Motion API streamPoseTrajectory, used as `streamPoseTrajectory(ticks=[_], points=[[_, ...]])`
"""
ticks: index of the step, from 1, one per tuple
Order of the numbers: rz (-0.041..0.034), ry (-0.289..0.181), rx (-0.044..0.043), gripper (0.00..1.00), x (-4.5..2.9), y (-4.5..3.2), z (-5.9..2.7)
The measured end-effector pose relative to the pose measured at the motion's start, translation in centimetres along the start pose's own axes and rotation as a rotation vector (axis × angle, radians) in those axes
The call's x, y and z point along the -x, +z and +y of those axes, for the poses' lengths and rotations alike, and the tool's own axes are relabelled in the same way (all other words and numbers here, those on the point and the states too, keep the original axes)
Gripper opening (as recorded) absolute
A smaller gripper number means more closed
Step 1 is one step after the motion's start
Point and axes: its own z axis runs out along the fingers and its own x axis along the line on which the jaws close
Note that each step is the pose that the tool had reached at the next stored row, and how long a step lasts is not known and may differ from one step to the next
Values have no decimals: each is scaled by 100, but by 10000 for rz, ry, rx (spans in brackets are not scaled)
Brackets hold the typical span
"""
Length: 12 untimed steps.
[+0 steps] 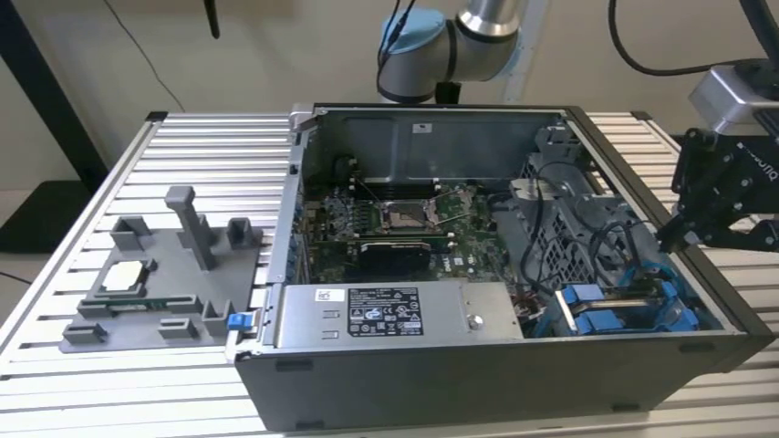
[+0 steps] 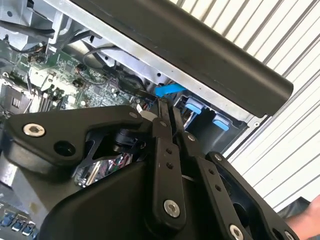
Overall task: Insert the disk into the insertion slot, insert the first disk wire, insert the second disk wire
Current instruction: 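Insert the second disk wire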
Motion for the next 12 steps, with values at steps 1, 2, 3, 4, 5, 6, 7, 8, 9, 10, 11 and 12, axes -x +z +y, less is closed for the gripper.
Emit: streamPoseTrajectory(ticks=[1, 2, 3, 4, 5, 6, 7, 8, 9, 10, 11, 12], points=[[1, 0, -1, 0, 12, -8, 24], [0, 0, -1, 0, 21, -15, 45], [1, 0, -2, 0, 32, -22, 71], [3, 0, -2, 0, 43, -26, 95], [3, 0, -3, 0, 52, -30, 121], [5, 0, -2, 0, 60, -32, 146], [10, 1, -3, 0, 69, -33, 175], [18, 1, -3, 0, 75, -34, 202], [25, 1, -4, 0, 79, -34, 230], [36, 1, -4, 0, 84, -34, 259], [50, 2, -5, 0, 88, -34, 288], [61, 3, -6, 0, 89, -36, 318]])
